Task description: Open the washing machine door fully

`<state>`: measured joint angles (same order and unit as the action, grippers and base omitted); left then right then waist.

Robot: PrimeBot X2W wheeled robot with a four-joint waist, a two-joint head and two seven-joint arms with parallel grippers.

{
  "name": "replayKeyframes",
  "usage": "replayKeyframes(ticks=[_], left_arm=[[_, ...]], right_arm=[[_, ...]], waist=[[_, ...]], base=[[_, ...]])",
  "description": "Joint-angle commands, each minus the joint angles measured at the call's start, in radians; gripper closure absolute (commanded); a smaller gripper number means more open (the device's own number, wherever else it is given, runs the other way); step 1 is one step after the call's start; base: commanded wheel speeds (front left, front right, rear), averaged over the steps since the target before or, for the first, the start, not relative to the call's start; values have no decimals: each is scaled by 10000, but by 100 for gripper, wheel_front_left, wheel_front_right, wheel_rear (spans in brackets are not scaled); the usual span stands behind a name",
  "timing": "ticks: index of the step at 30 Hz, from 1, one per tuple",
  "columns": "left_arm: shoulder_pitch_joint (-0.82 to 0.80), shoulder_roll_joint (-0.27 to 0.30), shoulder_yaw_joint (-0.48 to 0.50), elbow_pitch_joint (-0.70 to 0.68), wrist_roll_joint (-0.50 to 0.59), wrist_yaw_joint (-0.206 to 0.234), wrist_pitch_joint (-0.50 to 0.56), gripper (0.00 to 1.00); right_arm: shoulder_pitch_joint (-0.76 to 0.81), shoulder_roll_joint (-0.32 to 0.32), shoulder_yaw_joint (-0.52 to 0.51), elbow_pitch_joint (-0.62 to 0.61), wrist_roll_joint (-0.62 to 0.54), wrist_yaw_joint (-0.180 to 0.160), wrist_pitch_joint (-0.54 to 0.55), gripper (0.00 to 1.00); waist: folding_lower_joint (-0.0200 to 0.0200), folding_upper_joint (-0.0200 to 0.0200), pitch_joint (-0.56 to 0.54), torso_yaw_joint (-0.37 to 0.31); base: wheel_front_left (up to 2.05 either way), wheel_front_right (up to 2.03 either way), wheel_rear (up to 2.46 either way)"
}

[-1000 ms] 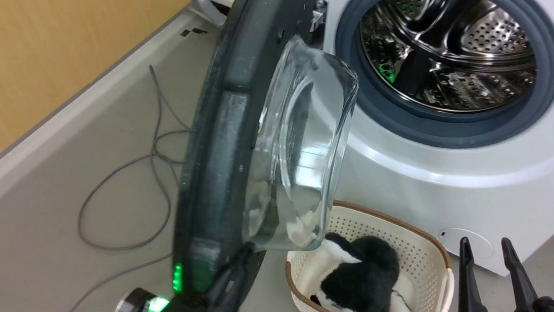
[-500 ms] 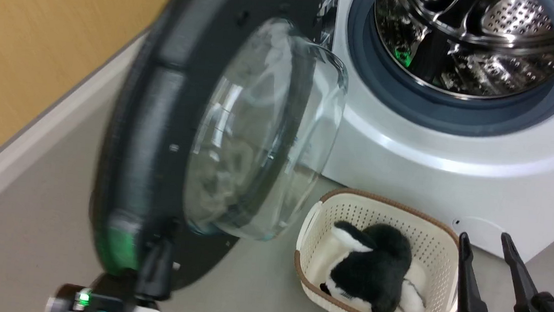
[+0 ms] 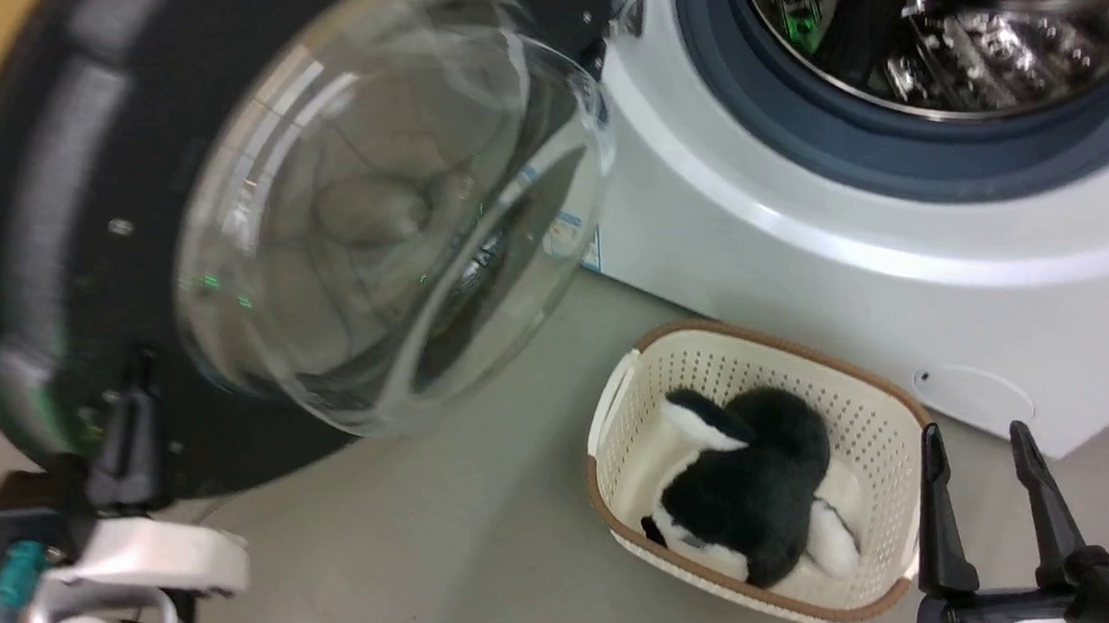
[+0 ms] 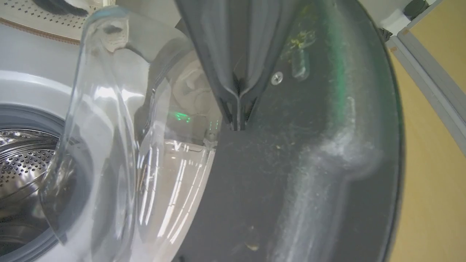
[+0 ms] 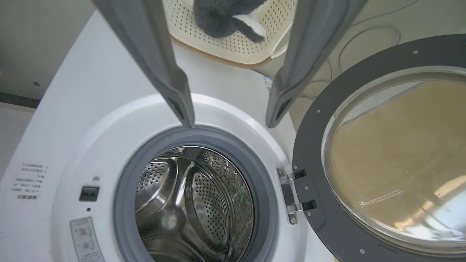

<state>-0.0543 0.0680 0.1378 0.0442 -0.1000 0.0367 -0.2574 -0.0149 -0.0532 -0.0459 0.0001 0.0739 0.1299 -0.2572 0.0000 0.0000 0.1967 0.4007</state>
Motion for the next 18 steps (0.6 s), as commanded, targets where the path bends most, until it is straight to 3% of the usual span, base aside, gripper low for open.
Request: replayKeyframes(ticks=[1, 18], left_arm=[[-272, 39, 263, 43, -19, 88, -44, 100], [-2008, 365, 2835, 1280, 20, -191, -44, 100]], right_arm=[[-233, 30, -14, -27, -101, 8, -46, 0], [-1038, 30, 114, -61, -433, 8, -46, 0]], waist=[[0, 0, 185, -93], [0, 0, 1199, -599]], base=[[0, 0, 0], [0, 0, 0]])
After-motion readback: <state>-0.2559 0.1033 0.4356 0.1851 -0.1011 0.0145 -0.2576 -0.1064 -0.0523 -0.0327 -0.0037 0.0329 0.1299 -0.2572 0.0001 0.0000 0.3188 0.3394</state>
